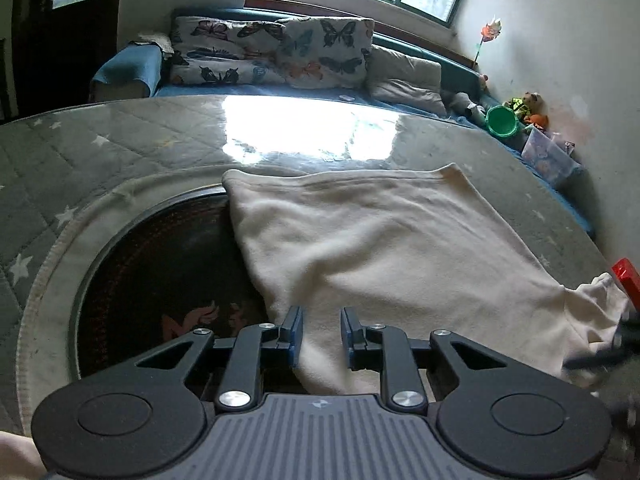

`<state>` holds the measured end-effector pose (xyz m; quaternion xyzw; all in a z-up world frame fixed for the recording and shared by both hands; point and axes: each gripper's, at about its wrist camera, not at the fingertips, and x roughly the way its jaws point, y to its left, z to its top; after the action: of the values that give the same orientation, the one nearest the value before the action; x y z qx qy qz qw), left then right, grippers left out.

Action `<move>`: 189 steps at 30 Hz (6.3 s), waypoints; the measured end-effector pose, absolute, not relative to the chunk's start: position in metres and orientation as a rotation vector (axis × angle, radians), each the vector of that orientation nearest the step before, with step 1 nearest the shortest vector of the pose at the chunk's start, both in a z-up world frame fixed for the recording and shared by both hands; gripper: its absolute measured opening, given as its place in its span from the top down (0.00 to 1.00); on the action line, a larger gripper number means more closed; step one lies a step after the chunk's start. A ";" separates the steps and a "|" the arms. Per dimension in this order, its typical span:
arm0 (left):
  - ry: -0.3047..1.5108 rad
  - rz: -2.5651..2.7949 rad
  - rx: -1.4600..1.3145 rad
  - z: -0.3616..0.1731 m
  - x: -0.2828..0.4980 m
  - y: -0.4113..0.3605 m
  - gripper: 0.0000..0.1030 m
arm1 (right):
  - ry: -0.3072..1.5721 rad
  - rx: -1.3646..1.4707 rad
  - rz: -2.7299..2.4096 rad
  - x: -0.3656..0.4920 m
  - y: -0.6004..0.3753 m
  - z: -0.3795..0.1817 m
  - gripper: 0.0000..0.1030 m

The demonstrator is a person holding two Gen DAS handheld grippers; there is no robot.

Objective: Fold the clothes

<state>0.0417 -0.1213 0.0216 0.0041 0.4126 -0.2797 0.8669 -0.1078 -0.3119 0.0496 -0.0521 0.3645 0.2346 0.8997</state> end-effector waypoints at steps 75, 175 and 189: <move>0.712 -1.166 0.433 0.016 -0.121 -0.292 0.73 | 0.617 0.494 -0.369 -0.198 -0.538 0.007 0.95; 0.698 -0.858 0.083 0.042 -0.064 -0.124 0.37 | 0.550 0.190 0.485 -0.108 -0.281 0.111 0.91; 0.714 -0.828 0.065 0.034 -0.055 -0.113 0.37 | 0.703 0.009 0.171 -0.141 -0.353 0.063 0.90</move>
<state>-0.0550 -0.1134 0.0343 0.0308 0.3393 -0.3934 0.8539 -0.1413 -0.3526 0.0633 0.0044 0.3439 0.0835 0.9353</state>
